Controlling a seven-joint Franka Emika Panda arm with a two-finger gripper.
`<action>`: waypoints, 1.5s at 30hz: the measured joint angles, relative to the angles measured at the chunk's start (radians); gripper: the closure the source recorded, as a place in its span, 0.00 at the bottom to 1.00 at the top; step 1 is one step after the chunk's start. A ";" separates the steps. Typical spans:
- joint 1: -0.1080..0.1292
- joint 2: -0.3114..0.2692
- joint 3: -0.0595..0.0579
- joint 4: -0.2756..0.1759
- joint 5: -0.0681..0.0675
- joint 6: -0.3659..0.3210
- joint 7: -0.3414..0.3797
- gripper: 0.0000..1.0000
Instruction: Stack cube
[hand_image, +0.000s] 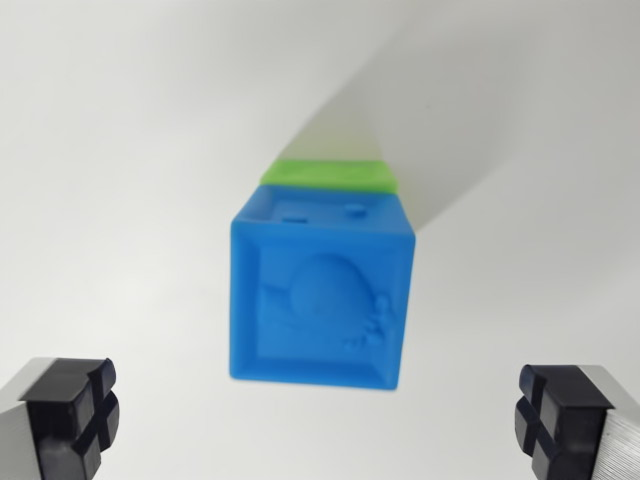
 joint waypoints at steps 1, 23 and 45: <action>0.001 -0.007 -0.001 0.001 -0.002 -0.007 0.001 0.00; 0.005 -0.139 -0.011 0.062 -0.043 -0.196 0.027 0.00; 0.005 -0.211 -0.013 0.176 -0.063 -0.378 0.041 0.00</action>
